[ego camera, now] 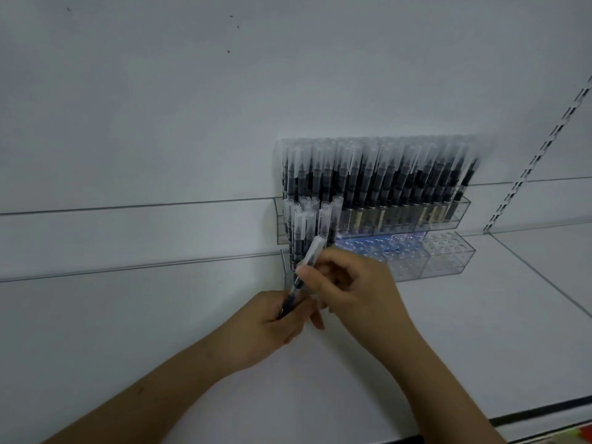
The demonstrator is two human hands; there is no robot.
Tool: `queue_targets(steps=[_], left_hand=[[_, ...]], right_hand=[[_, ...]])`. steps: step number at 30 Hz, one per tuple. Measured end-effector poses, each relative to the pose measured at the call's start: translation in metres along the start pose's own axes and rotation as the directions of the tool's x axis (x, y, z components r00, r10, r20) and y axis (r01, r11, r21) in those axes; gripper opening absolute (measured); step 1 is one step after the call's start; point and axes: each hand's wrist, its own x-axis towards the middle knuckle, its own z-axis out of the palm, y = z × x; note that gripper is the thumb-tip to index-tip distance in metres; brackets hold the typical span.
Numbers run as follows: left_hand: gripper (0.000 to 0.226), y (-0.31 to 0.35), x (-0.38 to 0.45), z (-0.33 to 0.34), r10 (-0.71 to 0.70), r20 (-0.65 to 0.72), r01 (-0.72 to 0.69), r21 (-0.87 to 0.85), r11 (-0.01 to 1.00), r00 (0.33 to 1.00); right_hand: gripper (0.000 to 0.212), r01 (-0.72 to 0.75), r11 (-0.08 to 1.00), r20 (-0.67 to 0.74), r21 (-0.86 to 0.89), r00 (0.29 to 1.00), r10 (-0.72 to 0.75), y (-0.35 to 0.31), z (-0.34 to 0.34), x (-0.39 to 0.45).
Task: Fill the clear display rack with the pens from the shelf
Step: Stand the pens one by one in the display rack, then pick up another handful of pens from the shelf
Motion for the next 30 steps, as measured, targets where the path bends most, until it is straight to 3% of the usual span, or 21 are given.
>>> queue_targets(steps=[3, 6, 8, 10, 11, 16, 21, 28, 30], left_hand=[[0.028, -0.002, -0.002, 0.005, 0.011, -0.082, -0.002, 0.104, 0.995, 0.997], [0.009, -0.006, -0.008, 0.007, 0.158, -0.109, -0.115, 0.325, 0.939, 0.981], [0.015, -0.008, -0.016, 0.008, 0.291, 0.039, -0.258, 0.588, 0.767, 0.956], [0.03, -0.013, -0.022, 0.011, 0.339, 0.174, -0.353, 0.728, 0.587, 0.924], [0.035, -0.014, -0.023, 0.012, 0.336, 0.193, -0.359, 0.754, 0.55, 0.922], [0.043, -0.012, -0.022, 0.017, 0.281, 0.163, -0.298, 0.775, 0.557, 0.946], [0.044, -0.007, -0.025, 0.021, 0.239, 0.134, -0.247, 0.799, 0.549, 0.962], [0.043, -0.008, -0.023, 0.022, 0.212, 0.073, -0.191, 0.764, 0.616, 0.975], [0.042, -0.008, -0.03, 0.026, 0.186, 0.035, -0.149, 0.747, 0.648, 0.982]], right_hand=[[0.02, 0.049, 0.998, -0.02, 0.033, 0.999, -0.048, 0.0, -0.001, 0.003], [0.02, 0.083, 0.995, -0.235, 0.064, 0.97, -0.066, -0.002, -0.024, 0.011], [0.023, 0.109, 0.994, -0.363, 0.027, 0.927, -0.092, -0.002, -0.042, 0.019], [0.024, 0.124, 0.991, -0.376, -0.058, 0.916, -0.137, 0.001, -0.054, 0.026], [0.023, 0.128, 0.987, -0.356, -0.095, 0.922, -0.153, 0.004, -0.057, 0.029], [0.023, 0.127, 0.952, -0.21, -0.278, 0.959, -0.189, 0.023, -0.056, 0.037], [0.029, 0.225, 0.804, 0.1, -0.55, 0.974, -0.204, 0.033, -0.04, 0.045], [0.037, 0.14, 0.791, 0.086, -0.596, 0.99, -0.111, 0.043, -0.036, 0.039], [0.037, 0.11, 0.819, -0.03, -0.564, 0.988, -0.153, 0.037, -0.038, 0.023]])
